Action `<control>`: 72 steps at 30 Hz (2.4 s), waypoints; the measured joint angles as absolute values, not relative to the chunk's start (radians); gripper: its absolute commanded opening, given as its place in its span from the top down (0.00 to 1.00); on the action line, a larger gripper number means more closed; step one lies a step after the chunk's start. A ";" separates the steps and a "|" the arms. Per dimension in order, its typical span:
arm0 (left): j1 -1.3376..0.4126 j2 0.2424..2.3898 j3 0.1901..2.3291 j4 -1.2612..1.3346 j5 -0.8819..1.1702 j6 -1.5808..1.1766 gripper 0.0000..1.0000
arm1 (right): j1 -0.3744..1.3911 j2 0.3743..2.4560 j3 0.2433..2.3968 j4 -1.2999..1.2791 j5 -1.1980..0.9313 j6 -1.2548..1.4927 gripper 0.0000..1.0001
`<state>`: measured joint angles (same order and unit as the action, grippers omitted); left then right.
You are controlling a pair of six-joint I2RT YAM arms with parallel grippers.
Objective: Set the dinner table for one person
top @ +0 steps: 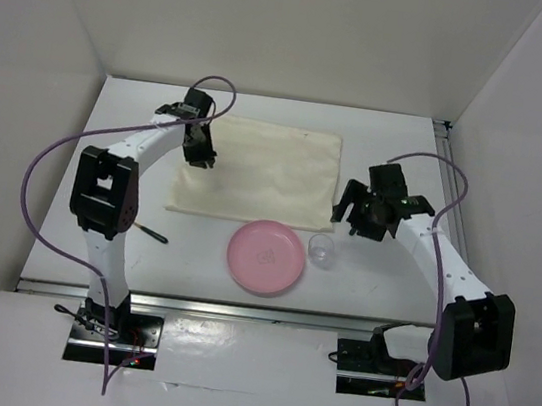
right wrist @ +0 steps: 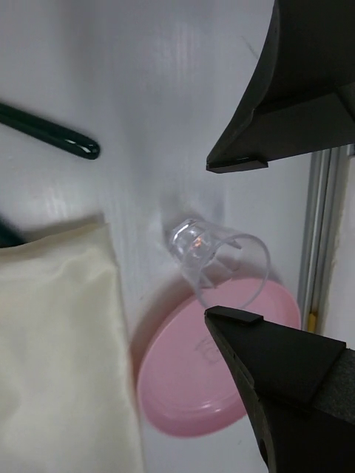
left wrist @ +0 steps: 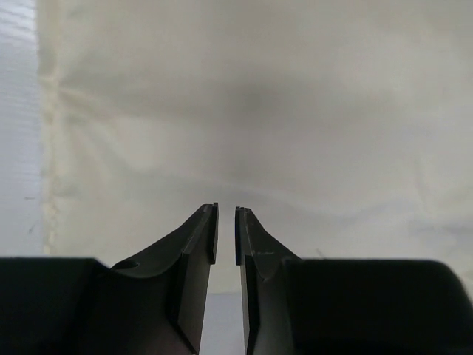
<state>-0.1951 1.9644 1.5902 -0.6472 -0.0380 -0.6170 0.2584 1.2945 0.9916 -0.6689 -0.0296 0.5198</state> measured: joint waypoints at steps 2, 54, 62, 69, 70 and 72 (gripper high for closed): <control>-0.224 2.007 1.645 -0.655 -0.036 -0.608 0.66 | 0.268 1.287 0.947 -0.690 -0.043 0.539 0.15; -0.482 2.185 1.694 -0.587 0.054 -0.624 0.68 | 0.220 2.173 1.876 -0.672 0.092 0.499 1.00; -0.483 2.183 1.740 -0.696 -0.035 -0.595 0.31 | 0.216 2.269 1.999 -0.669 0.099 0.499 1.00; -0.466 2.039 1.663 -0.739 -0.113 -0.666 0.12 | 0.216 2.315 2.042 -0.668 0.105 0.499 0.98; -0.453 1.971 1.607 -0.740 -0.131 -0.694 0.06 | 0.216 2.317 2.047 -0.668 0.104 0.500 0.91; -0.430 1.861 1.528 -0.759 -0.169 -0.739 0.00 | 0.215 2.323 2.059 -0.669 0.110 0.499 0.78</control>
<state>-0.4305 1.8606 1.5284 -0.7586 -0.1688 -0.7395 0.2153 2.3234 2.0594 -0.6689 0.1097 0.4988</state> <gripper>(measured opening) 0.959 0.143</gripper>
